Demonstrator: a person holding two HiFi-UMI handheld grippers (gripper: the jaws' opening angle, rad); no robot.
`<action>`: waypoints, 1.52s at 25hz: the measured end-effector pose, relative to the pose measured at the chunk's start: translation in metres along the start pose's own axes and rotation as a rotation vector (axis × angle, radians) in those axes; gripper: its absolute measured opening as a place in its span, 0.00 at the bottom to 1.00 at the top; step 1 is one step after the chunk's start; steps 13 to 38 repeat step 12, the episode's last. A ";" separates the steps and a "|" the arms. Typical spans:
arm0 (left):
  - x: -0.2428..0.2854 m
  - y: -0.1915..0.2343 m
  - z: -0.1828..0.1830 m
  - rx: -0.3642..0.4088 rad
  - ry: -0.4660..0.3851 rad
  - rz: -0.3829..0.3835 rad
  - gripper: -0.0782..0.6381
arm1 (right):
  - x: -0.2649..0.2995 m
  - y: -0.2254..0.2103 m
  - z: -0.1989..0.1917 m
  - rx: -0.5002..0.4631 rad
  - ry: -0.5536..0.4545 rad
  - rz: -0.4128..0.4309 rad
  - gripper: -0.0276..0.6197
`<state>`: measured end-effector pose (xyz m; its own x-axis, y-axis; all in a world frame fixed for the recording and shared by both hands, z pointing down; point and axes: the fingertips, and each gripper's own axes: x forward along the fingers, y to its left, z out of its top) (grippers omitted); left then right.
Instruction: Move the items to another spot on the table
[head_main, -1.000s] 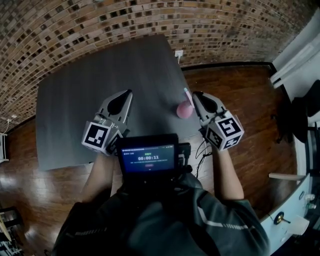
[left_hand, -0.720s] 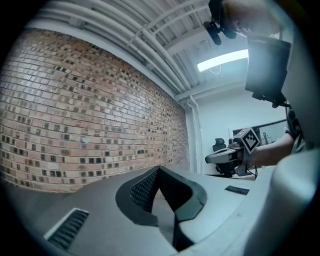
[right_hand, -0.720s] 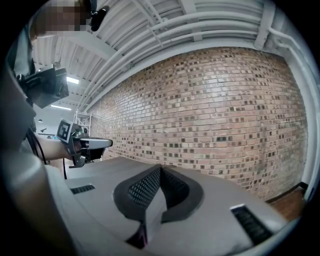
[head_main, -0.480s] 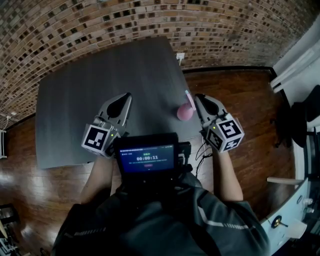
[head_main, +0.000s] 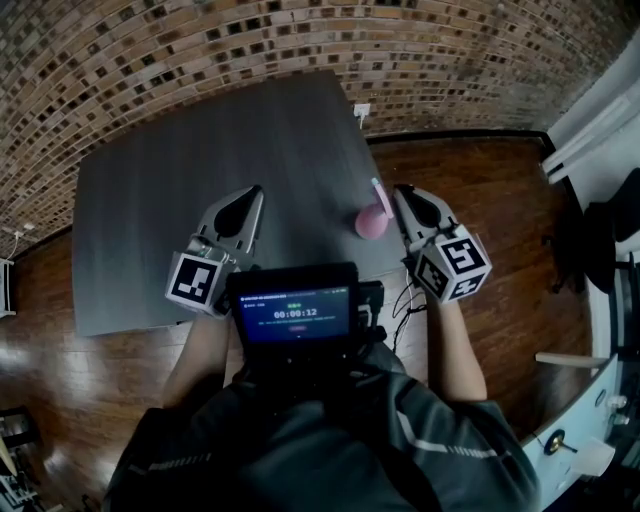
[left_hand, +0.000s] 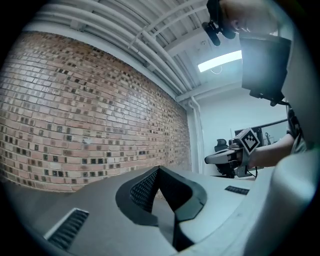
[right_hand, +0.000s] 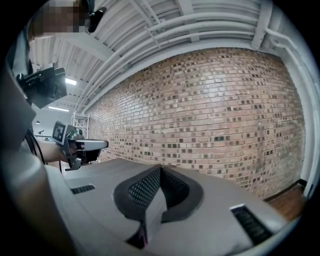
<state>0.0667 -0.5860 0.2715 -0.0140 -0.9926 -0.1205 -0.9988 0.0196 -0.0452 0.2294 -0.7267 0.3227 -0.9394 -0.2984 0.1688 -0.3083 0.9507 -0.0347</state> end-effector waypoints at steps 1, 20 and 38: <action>0.000 0.000 0.000 -0.002 -0.001 0.002 0.11 | 0.000 0.000 -0.001 0.002 0.000 -0.002 0.04; -0.004 0.003 -0.004 -0.016 0.005 0.011 0.10 | -0.002 0.001 0.002 -0.006 0.003 -0.016 0.04; -0.004 0.003 -0.004 -0.016 0.005 0.011 0.10 | -0.002 0.001 0.002 -0.006 0.003 -0.016 0.04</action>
